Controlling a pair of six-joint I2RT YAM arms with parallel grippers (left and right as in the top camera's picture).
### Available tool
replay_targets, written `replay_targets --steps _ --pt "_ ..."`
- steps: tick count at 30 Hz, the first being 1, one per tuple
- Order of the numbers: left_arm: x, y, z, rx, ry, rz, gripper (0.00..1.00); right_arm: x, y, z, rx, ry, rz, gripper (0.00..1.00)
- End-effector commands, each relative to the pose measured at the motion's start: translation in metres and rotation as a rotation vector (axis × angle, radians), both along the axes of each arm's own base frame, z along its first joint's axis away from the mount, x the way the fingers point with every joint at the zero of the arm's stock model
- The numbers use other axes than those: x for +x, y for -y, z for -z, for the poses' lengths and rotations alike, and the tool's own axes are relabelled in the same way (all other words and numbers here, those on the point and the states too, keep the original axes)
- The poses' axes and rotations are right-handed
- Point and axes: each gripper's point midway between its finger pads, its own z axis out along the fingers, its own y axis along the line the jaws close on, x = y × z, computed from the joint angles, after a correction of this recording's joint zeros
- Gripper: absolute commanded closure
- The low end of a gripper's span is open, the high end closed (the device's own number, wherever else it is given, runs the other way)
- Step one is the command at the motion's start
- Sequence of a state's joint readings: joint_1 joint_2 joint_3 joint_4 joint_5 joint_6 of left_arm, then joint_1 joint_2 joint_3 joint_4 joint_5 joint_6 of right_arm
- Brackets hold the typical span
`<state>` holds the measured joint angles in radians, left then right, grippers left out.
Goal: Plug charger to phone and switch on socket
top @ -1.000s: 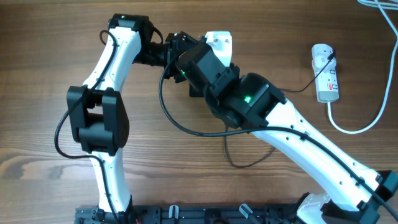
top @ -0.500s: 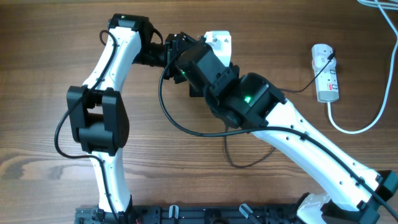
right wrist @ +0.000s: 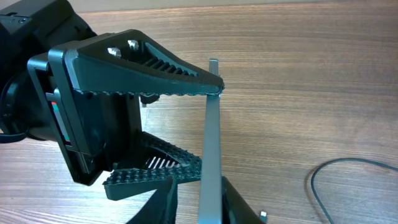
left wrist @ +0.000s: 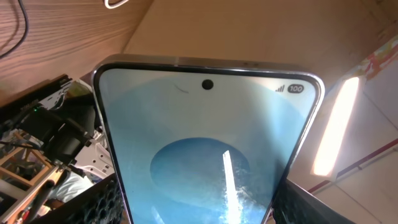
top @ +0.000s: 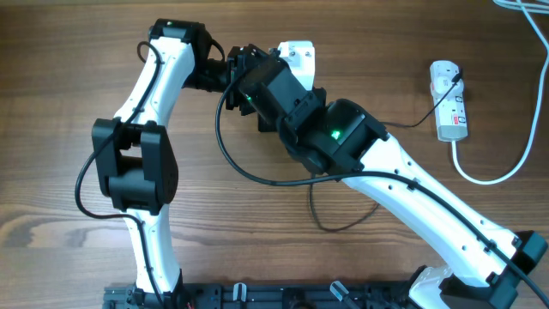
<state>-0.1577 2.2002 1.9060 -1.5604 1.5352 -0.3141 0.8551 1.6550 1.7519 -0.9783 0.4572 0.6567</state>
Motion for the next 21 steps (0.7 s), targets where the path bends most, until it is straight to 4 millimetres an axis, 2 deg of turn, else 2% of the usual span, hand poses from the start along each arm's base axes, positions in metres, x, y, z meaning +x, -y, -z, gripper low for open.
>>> replay_targets --steps 1,6,10,11,13,15,18,21 --pt "0.004 -0.001 -0.012 -0.040 0.000 -0.016 0.25 0.004 -0.002 -0.006 -0.002 0.025 0.009 0.83" --pt "0.004 -0.001 -0.012 -0.040 0.000 -0.016 0.25 0.003 -0.002 -0.005 -0.004 0.023 0.010 0.95" --pt "0.004 -0.001 -0.012 -0.041 0.002 -0.016 0.23 0.003 -0.001 -0.005 0.020 0.016 0.035 0.95" --pt "0.004 -0.001 -0.012 -0.041 0.006 -0.016 0.20 0.003 -0.001 -0.005 0.047 0.010 0.060 0.95" --pt "0.006 -0.001 -0.011 -0.043 0.035 -0.015 0.00 0.003 -0.001 -0.005 0.092 0.002 0.105 0.95" --pt "0.007 -0.001 -0.010 -0.044 0.047 -0.014 0.00 0.005 0.002 -0.006 0.161 -0.008 0.177 0.95" --pt "0.006 -0.001 -0.007 -0.023 0.051 -0.009 0.00 0.012 0.017 -0.013 0.324 -0.003 0.382 0.96" --pt "0.007 -0.001 -0.007 -0.024 0.053 -0.009 0.00 0.010 0.026 -0.019 0.574 -0.035 0.616 0.96"
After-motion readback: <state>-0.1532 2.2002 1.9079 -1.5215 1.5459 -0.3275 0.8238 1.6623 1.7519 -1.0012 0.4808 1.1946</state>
